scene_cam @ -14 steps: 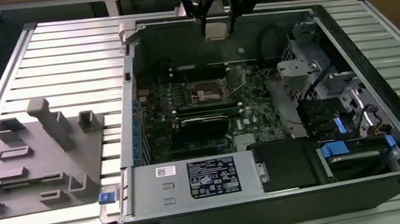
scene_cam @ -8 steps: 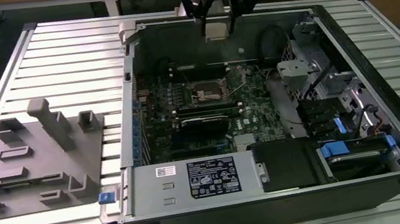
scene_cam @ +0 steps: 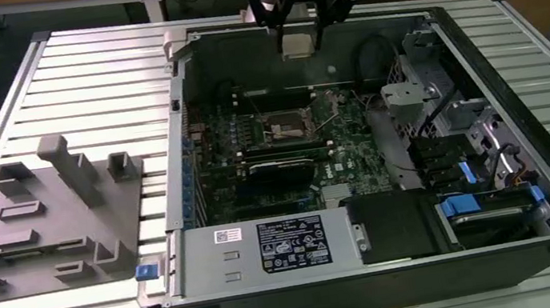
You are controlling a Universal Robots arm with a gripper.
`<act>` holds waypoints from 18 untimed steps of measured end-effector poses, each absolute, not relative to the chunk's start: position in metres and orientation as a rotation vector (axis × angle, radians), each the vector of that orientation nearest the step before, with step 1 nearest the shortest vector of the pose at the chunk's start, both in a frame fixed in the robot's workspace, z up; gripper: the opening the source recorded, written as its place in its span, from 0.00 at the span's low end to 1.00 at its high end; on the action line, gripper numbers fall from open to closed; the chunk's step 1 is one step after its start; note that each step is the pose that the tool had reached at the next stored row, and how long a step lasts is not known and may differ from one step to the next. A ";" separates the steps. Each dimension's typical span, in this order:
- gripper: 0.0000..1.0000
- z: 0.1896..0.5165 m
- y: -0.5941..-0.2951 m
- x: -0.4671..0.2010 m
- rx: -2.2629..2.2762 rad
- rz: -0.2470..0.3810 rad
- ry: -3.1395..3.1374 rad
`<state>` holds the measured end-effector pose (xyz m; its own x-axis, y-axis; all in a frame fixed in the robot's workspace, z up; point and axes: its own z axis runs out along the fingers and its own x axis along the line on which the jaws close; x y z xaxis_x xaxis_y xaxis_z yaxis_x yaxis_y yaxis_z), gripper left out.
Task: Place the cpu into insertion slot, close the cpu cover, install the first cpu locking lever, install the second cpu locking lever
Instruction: 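Place the cpu into insertion slot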
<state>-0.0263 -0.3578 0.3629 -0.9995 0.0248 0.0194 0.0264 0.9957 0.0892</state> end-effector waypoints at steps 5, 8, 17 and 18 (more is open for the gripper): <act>0.54 0.362 -0.358 -0.026 -0.040 -0.140 -3.120; 0.54 0.360 -0.358 -0.026 -0.040 -0.140 -3.120; 0.54 0.359 -0.358 -0.026 -0.040 -0.140 -3.120; 0.54 0.359 -0.358 -0.026 -0.040 -0.140 -3.120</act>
<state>-0.0263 -0.3578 0.3592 -0.9995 0.0248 0.0193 0.0264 0.9957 0.0893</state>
